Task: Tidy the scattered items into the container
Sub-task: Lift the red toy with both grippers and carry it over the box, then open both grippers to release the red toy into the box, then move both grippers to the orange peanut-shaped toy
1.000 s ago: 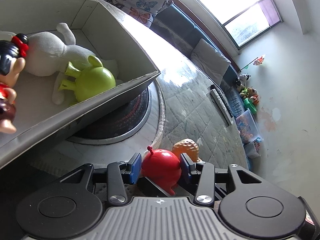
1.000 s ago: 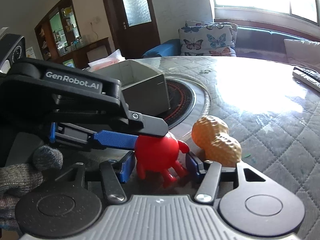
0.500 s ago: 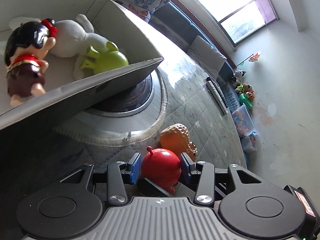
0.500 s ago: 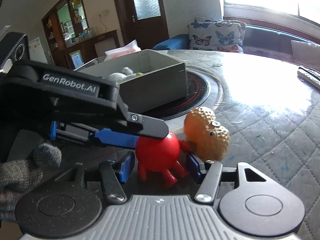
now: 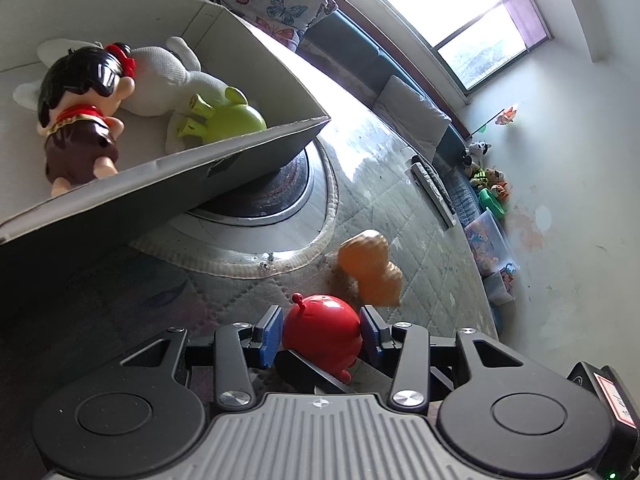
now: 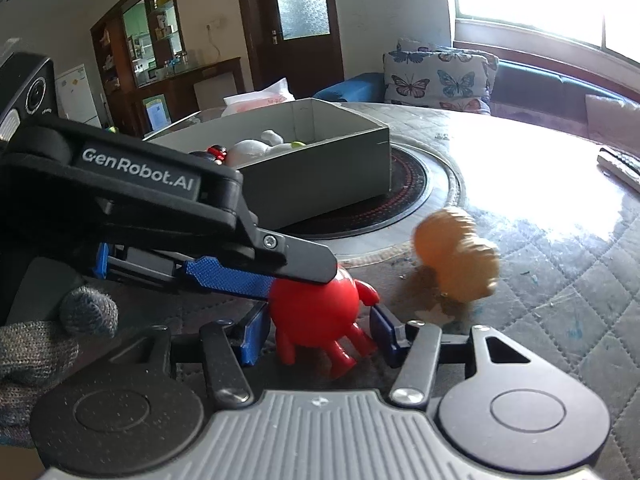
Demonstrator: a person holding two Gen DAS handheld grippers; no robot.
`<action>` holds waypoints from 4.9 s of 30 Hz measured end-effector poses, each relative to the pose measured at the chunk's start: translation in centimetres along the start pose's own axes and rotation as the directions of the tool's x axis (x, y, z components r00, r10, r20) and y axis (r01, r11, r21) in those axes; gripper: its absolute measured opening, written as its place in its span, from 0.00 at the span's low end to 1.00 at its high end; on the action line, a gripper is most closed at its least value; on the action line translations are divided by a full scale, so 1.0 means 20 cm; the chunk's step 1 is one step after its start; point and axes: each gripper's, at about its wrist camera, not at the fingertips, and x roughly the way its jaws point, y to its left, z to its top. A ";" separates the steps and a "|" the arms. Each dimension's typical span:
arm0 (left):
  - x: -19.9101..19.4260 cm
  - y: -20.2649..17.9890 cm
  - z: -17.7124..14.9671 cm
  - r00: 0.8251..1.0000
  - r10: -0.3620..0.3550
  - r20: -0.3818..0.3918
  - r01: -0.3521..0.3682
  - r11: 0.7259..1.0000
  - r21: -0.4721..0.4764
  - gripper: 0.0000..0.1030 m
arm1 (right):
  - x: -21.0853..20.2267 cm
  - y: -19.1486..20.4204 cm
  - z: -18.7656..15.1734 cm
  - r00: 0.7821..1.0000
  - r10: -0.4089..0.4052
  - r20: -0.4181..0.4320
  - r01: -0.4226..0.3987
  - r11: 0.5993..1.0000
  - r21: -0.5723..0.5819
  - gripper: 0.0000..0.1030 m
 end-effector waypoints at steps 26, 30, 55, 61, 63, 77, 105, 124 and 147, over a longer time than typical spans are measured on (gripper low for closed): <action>-0.37 0.02 0.42 0.967 0.059 0.249 -0.071 0.997 0.040 0.43 | 0.13 0.26 0.53 0.980 0.110 0.163 -0.087 0.986 -0.141 0.50; -0.32 0.10 0.51 0.967 0.086 0.240 -0.094 0.995 0.022 0.43 | 0.26 0.26 0.62 0.982 0.132 0.132 -0.117 0.986 -0.120 0.50; -0.13 0.27 0.57 0.974 0.171 0.147 -0.171 0.985 -0.014 0.41 | 0.58 0.27 0.65 0.992 0.119 -0.038 -0.124 0.981 -0.147 0.48; -0.15 0.26 0.56 0.970 0.179 0.163 -0.178 0.984 -0.023 0.41 | 0.58 0.28 0.65 0.994 0.104 -0.041 -0.110 0.981 -0.161 0.47; -0.17 0.25 0.56 0.967 0.186 0.174 -0.185 0.983 -0.023 0.41 | 0.58 0.28 0.65 0.994 0.103 -0.041 -0.108 0.981 -0.161 0.48; -0.23 0.21 0.52 0.962 0.182 0.203 -0.180 0.983 -0.026 0.41 | 0.50 0.27 0.63 0.994 0.114 -0.004 -0.113 0.982 -0.152 0.49; -0.26 -0.14 0.16 0.964 0.166 0.209 -0.192 0.975 0.113 0.41 | -0.02 0.14 0.35 0.986 0.068 0.152 -0.058 0.996 -0.073 0.79; -0.08 -0.21 -0.04 0.983 0.153 0.100 -0.167 0.974 0.152 0.41 | -0.13 -0.04 0.08 0.992 -0.044 0.119 0.042 0.999 0.016 0.86; 0.17 -0.24 -0.03 0.983 0.182 0.005 -0.180 0.969 0.170 0.41 | -0.09 -0.27 -0.02 0.988 -0.136 0.067 0.129 0.986 0.102 0.86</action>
